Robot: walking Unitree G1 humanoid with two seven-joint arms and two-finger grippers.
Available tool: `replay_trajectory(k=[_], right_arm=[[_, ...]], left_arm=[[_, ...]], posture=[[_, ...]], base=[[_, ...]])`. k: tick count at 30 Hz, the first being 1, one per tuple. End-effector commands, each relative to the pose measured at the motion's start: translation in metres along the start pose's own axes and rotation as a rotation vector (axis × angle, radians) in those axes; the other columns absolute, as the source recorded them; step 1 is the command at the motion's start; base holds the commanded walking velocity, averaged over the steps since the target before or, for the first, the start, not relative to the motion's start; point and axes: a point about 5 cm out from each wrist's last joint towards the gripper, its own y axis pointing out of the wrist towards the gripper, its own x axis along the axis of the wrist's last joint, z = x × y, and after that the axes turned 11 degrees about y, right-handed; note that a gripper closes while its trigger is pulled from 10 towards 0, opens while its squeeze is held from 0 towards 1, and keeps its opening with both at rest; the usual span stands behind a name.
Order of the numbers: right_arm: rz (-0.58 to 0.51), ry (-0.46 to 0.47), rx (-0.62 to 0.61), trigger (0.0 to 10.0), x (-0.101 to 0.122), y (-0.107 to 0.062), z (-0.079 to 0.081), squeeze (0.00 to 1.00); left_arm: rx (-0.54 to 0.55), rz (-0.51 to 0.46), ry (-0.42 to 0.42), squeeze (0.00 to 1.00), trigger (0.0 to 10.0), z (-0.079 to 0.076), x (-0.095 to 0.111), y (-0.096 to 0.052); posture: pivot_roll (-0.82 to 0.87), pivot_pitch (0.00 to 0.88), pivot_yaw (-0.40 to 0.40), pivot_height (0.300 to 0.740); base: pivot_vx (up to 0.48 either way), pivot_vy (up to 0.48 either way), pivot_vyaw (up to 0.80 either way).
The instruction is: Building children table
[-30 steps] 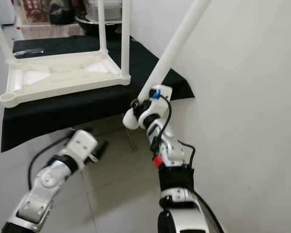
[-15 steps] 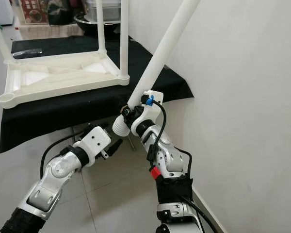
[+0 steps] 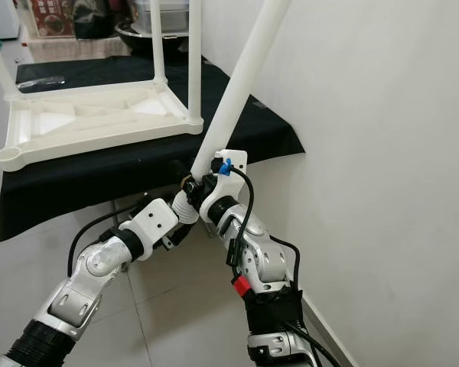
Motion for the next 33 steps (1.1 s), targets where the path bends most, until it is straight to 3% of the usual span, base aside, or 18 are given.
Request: replay_trajectory(k=[1,9,16,17,18,19,33], right_arm=[[0.008,-0.006,0.01,0.0,-0.001,-0.001,0.002,0.0],[0.012,-0.03,0.014,0.0,-0.004,0.0,0.006,0.0],[-0.012,-0.021,0.0,0.0,0.001,0.001,0.004,0.0],[-0.015,-0.02,-0.005,0.0,0.002,0.001,0.003,0.0],[-0.015,-0.02,-0.005,0.0,0.002,0.001,0.003,0.0],[-0.018,-0.021,-0.009,0.0,0.003,0.0,0.002,0.0],[-0.049,-0.049,-0.033,0.0,0.006,-0.001,-0.001,0.0]], left_arm=[[-0.021,-0.014,0.005,0.0,10.0,-0.004,0.002,0.003],[-0.042,-0.052,-0.101,0.0,10.0,-0.012,0.011,0.01],[0.003,-0.056,-0.134,0.0,10.0,-0.006,0.013,0.014],[0.01,-0.049,-0.135,0.0,4.1,-0.005,0.012,0.015],[0.01,-0.049,-0.135,0.0,4.1,-0.005,0.012,0.015],[0.022,-0.04,-0.137,0.0,0.0,-0.003,0.01,0.015],[0.066,-0.001,-0.053,0.0,0.0,0.0,0.001,0.012]], posture=[[0.06,0.0,-0.084,0.74],[0.06,0.0,-0.083,0.74],[0.06,0.0,-0.083,0.74],[0.06,0.0,-0.083,0.74],[0.06,0.0,-0.083,0.74],[0.06,0.0,-0.082,0.74],[0.06,0.0,-0.084,0.74]], base=[[0.0,0.0,0.0],[0.0,0.0,0.0],[0.0,0.0,0.0],[0.0,0.0,0.0],[0.0,0.0,0.0],[0.0,0.0,0.0],[0.0,0.0,0.0]])
